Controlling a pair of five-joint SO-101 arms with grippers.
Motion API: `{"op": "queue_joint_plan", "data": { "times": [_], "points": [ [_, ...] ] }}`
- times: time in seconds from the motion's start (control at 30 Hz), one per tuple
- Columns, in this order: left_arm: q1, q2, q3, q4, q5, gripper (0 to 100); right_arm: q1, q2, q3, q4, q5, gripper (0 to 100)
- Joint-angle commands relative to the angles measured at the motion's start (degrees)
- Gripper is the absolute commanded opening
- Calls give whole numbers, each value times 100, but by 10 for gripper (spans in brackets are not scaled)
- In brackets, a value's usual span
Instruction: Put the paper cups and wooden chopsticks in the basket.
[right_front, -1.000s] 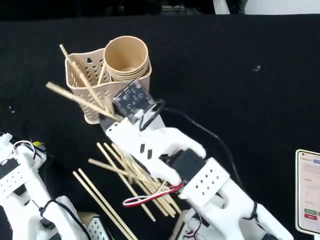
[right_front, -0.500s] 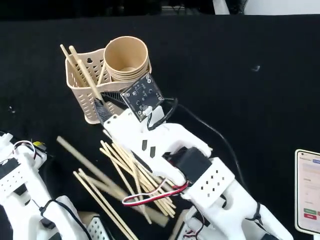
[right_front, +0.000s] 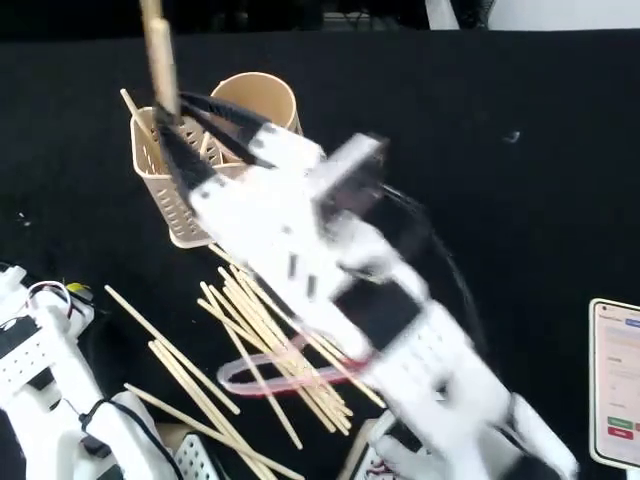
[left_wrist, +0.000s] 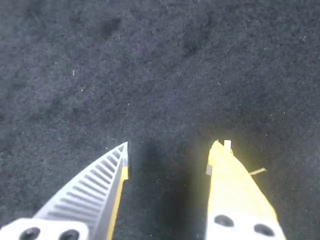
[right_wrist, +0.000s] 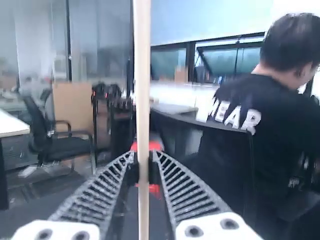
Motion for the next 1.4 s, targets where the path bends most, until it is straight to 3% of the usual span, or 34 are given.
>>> {"op": "queue_joint_plan", "data": {
  "times": [0.0,0.3,0.37,0.5,0.8,0.97,1.1,1.23,1.37],
  "points": [
    [-4,-35,-145,-79,-9,256,202,884,-558,-695,9,11],
    [-4,-35,-136,-79,-9,256,563,2633,-1604,-721,0,13],
    [-4,-35,-136,-79,-9,256,563,2686,-1587,-624,44,51],
    [-4,-35,-136,-79,-9,256,519,2563,-1798,396,79,162],
    [409,-70,-312,132,-202,256,563,769,-2167,2646,123,129],
    [1262,-26,-1244,1741,-1152,258,1468,-532,-2114,4862,105,130],
    [1965,-9,-1877,2840,-1222,261,2382,-1385,-1499,5793,123,130],
    [2756,-9,-1965,3464,-862,261,2998,-2360,-295,5785,123,131],
    [3662,0,-1666,3727,-396,261,3121,-3398,1130,5125,105,131]
  ]
}}
